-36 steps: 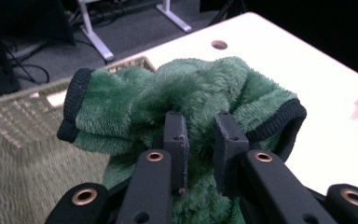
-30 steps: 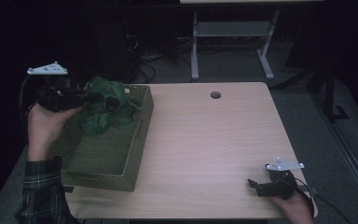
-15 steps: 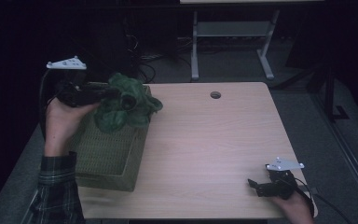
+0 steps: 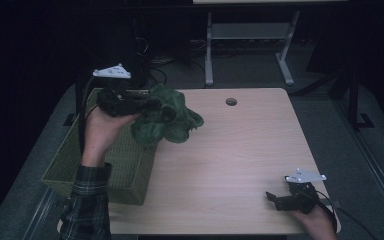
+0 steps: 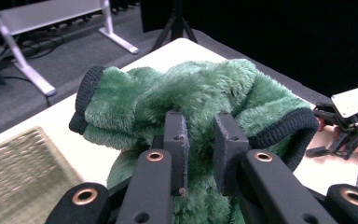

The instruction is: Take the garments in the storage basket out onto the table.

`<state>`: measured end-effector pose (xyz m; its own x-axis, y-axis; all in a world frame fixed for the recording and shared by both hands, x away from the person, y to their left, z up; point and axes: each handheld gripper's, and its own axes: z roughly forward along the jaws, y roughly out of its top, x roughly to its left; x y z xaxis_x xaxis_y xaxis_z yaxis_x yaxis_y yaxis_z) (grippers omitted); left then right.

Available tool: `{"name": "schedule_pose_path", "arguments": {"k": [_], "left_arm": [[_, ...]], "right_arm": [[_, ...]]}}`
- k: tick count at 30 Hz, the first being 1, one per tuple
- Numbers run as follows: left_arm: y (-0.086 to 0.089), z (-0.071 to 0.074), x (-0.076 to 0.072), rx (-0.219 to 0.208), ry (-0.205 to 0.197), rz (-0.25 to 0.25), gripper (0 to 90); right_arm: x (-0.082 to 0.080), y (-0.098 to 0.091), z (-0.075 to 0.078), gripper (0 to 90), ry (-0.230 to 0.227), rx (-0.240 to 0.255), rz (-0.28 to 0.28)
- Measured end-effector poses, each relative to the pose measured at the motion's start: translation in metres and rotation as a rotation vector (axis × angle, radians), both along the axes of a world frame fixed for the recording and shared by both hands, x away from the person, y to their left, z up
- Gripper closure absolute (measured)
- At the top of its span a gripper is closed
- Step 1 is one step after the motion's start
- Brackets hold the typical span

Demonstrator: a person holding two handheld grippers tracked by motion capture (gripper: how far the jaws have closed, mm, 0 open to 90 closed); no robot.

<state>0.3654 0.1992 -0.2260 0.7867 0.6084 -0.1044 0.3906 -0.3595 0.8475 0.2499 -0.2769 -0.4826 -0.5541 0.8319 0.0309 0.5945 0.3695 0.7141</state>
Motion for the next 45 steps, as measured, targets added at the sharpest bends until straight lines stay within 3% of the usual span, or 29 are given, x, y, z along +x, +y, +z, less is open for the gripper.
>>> {"name": "schedule_pose_path", "arguments": {"k": [8, 22, 26, 32, 45], "left_arm": [[-0.033, -0.010, 0.002, 0.009, 0.017, -0.047, 77.3], [-0.088, -0.038, -0.004, -0.031, 0.044, -0.111, 77.3], [-0.106, -0.052, -0.004, -0.024, 0.055, -0.127, 77.3], [-0.129, -0.079, -0.007, -0.053, 0.082, -0.140, 77.3], [-0.160, -0.139, -0.012, -0.023, 0.178, -0.137, 77.3]], "right_arm": [[0.000, 0.000, 0.000, 7.1, 0.000, 0.000, 0.000], [0.000, 0.000, 0.000, 7.1, 0.001, 0.003, -0.001], [0.000, 0.000, 0.000, 7.1, 0.001, 0.003, -0.001], [0.000, 0.000, 0.000, 7.1, -0.001, 0.001, 0.000], [0.000, 0.000, 0.000, 7.1, 0.000, 0.002, -0.001]]}}
